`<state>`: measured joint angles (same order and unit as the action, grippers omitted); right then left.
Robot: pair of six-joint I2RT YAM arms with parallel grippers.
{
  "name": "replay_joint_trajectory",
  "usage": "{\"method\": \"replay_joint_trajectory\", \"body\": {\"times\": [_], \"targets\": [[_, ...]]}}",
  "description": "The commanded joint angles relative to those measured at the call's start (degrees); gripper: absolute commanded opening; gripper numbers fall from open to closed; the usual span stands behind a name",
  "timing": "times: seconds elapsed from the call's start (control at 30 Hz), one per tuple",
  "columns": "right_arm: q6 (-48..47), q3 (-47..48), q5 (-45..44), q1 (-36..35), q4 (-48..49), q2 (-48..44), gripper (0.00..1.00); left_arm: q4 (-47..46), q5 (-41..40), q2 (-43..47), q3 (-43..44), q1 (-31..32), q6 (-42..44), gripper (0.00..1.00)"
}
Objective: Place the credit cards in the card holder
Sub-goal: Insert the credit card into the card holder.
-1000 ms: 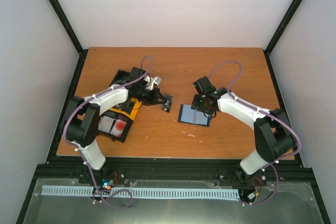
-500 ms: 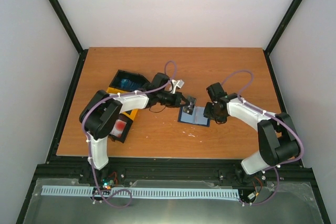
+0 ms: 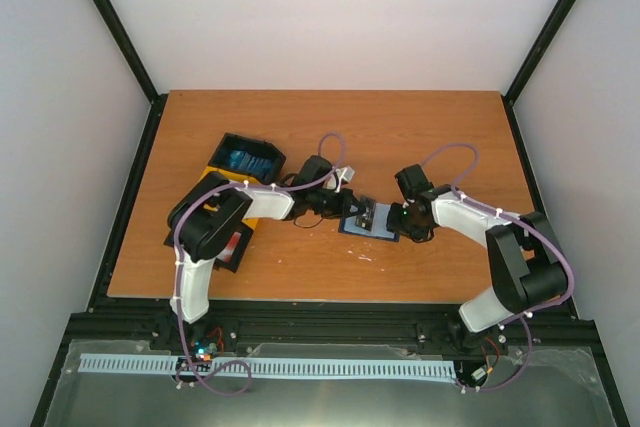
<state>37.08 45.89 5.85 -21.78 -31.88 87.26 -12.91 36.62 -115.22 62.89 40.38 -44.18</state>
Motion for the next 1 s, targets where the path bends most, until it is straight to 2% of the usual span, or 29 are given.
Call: {"method": "replay_joint_trajectory", "body": {"times": [0.0,0.33,0.83,0.97], "targets": [[-0.9,-1.0,0.6,0.5,1.3,1.1,0.39,-2.9,-0.8,-1.7,0.0,0.2,-1.2,0.01],[-0.6,-1.2,0.4,0.5,1.6,2.6,0.37,-1.2,-2.3,-3.8,1.0,0.2,-3.4,0.01],[0.0,-0.1,-0.5,0.5,-0.5,3.8,0.34,0.4,1.5,-8.4,3.9,0.2,-4.7,0.01],[0.4,-0.2,-0.8,0.6,-0.6,4.0,0.32,2.2,0.2,-8.1,4.1,0.2,-4.8,0.01]]}}
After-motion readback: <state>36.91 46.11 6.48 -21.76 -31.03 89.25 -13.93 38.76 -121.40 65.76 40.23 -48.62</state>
